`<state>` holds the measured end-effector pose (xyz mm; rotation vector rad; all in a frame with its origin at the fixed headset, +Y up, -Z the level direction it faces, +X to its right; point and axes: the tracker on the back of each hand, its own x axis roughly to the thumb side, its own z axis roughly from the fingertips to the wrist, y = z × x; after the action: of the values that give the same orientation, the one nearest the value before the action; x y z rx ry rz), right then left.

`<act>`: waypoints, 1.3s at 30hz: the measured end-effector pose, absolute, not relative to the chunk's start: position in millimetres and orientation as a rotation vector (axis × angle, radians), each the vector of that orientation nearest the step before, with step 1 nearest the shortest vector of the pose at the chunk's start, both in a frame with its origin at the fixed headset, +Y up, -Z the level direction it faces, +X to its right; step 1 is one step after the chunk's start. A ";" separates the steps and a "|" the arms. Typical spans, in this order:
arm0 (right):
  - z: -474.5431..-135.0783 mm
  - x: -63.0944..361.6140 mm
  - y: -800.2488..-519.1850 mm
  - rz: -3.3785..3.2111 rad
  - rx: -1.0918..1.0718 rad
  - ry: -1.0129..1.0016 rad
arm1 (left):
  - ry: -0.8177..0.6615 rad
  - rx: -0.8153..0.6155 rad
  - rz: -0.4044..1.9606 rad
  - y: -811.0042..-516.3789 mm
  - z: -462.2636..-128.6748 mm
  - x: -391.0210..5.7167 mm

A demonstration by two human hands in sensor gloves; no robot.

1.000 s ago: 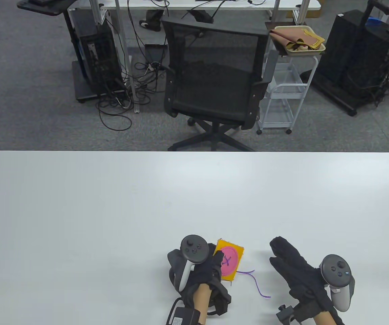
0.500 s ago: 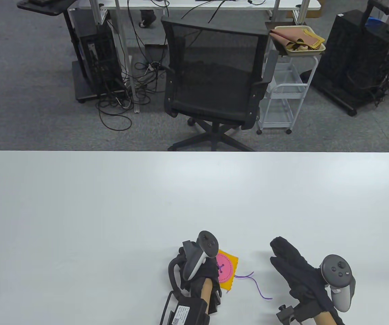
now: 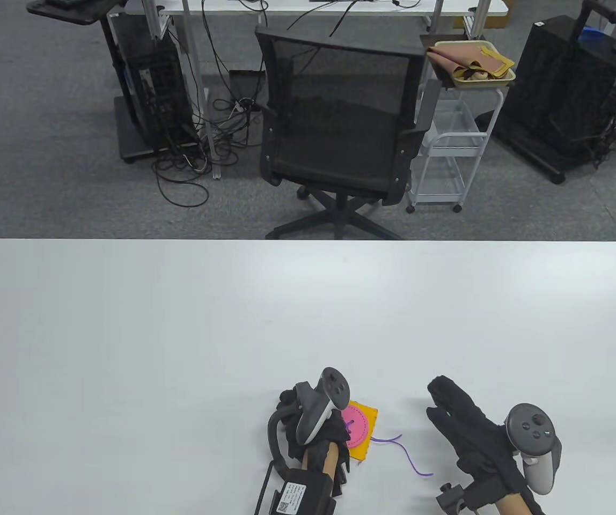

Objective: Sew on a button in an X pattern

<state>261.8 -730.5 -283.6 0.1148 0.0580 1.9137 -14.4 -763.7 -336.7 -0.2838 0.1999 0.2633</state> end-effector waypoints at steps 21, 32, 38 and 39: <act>-285.1 258.1 -734.9 1.968 0.087 0.078 | 0.194 -0.239 0.377 -746.1 -331.6 -22.1; -280.6 254.0 -717.0 2.093 0.107 -0.001 | 0.031 -0.114 0.674 -704.5 -307.4 -19.4; -272.2 256.3 -698.8 2.139 0.149 -0.099 | -0.132 -0.024 0.858 -695.8 -291.8 -19.0; -270.3 257.1 -697.3 2.140 0.160 -0.119 | -0.165 -0.001 0.883 -695.1 -288.5 -18.7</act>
<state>257.1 -697.3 -270.3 0.1595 -0.1194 2.1404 -18.7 -695.1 -288.5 -0.0009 -0.1649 0.8830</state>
